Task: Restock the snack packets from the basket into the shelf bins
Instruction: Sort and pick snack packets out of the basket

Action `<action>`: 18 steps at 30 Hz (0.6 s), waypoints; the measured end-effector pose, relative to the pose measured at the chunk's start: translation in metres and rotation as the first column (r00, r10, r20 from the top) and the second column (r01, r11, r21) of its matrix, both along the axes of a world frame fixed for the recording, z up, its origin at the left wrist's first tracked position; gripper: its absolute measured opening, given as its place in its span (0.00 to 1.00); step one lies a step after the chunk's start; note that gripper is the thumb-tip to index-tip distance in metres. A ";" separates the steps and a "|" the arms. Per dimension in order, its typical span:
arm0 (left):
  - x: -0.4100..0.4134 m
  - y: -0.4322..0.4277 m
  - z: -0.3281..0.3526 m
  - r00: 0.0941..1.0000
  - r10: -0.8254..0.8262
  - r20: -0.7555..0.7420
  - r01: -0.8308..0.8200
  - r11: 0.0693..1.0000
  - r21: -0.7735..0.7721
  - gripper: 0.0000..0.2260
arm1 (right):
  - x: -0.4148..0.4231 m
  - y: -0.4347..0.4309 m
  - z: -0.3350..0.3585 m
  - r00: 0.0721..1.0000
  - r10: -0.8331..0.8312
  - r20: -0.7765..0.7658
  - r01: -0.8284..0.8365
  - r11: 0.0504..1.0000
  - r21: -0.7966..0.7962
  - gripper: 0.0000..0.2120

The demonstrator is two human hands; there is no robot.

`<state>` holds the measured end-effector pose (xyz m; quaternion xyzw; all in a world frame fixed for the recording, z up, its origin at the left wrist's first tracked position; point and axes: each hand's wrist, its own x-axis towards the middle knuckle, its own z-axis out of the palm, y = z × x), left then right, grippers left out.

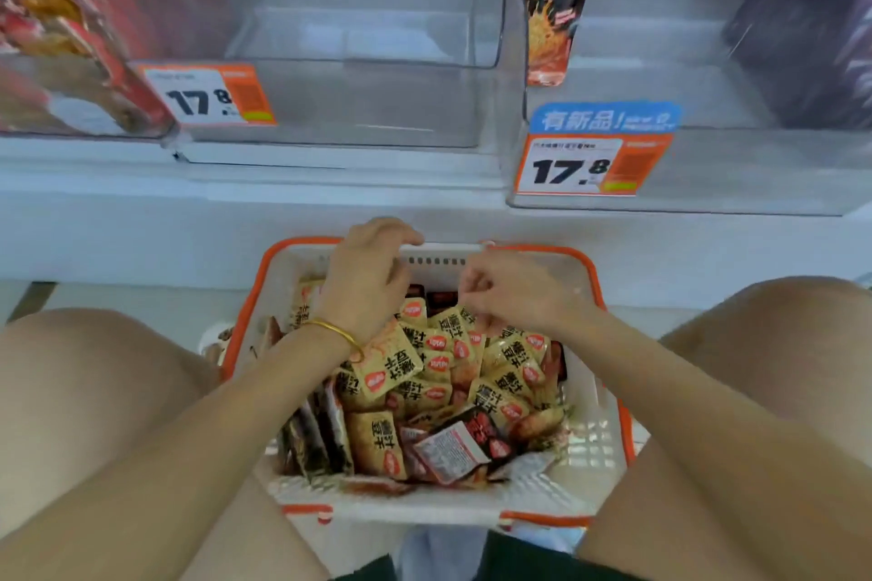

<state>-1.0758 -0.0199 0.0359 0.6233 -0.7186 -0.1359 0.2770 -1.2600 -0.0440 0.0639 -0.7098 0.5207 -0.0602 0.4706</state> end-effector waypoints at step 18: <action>0.033 -0.012 -0.061 0.994 0.035 0.103 -0.063 0.955 0.289 0.16 | 0.074 0.005 -0.130 0.896 0.171 -0.409 -0.166 0.985 0.048 0.19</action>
